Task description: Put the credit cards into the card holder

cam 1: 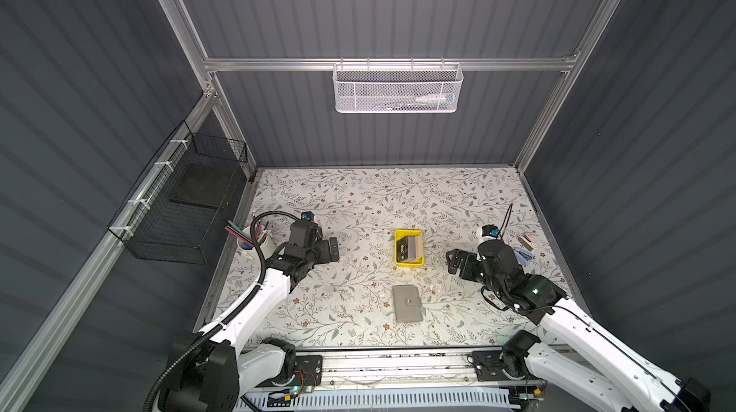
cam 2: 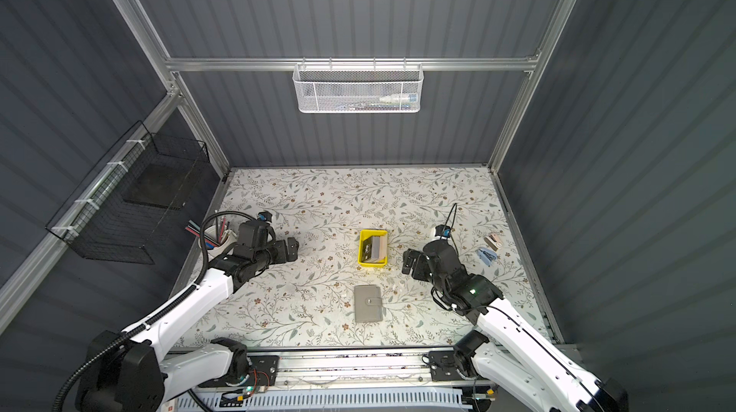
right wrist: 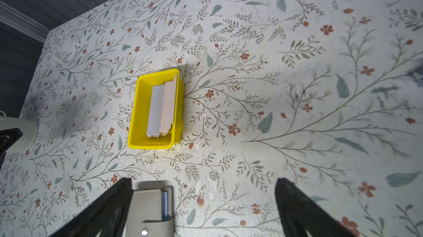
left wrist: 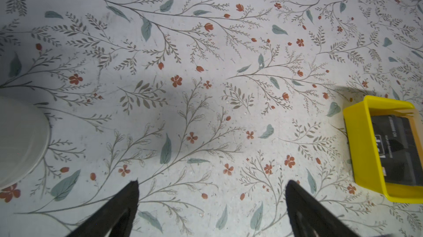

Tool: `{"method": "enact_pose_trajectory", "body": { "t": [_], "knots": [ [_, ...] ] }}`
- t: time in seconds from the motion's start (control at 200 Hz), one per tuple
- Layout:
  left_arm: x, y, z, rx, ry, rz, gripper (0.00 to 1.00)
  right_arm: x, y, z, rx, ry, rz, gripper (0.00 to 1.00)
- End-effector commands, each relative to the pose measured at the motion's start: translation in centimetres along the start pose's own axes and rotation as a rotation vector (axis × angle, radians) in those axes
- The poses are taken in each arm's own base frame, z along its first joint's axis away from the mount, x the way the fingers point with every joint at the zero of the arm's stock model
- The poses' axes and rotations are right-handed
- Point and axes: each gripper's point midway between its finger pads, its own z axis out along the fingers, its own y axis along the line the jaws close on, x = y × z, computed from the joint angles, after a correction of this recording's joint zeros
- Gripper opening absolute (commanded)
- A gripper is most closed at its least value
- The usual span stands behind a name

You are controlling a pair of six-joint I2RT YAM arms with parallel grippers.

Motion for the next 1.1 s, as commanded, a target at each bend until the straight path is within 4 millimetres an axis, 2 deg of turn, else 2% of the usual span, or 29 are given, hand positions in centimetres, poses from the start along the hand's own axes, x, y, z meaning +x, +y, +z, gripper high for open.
{"method": "enact_pose_trajectory", "body": {
  "t": [0.0, 0.25, 0.295, 0.425, 0.595, 0.75, 0.931, 1.096],
  "knots": [
    [-1.0, 1.1, 0.1, -0.043, -0.068, 0.081, 1.00, -1.7, -1.0, -0.4, 0.053, -0.089, -0.029, 0.99],
    [-2.5, 3.1, 1.3, -0.086, -0.147, 0.133, 1.00, -3.2, -3.2, -0.3, 0.148, -0.160, -0.089, 0.99],
    [-2.6, 3.6, 1.7, -0.092, -0.162, 0.126, 1.00, -4.1, -3.2, -0.1, 0.150, -0.188, -0.088, 0.99],
    [-2.4, 5.9, 3.1, -0.127, -0.185, 0.085, 1.00, -4.9, -4.3, 0.8, 0.194, -0.191, -0.087, 0.99],
    [-2.3, 7.8, 4.9, -0.149, -0.218, 0.083, 1.00, -6.3, -5.7, 1.9, 0.248, -0.209, -0.098, 0.99],
    [-2.2, 8.5, 6.0, -0.135, -0.268, 0.068, 1.00, -7.7, -6.9, 2.7, 0.273, -0.229, -0.100, 0.99],
    [-3.4, 9.0, 6.1, -0.153, -0.339, 0.107, 1.00, -8.8, -8.3, 3.4, 0.291, -0.264, -0.093, 0.99],
    [-4.2, 9.1, 6.3, -0.129, -0.383, 0.110, 1.00, -9.0, -10.2, 4.7, 0.321, -0.284, -0.082, 0.99]
  ]
}}
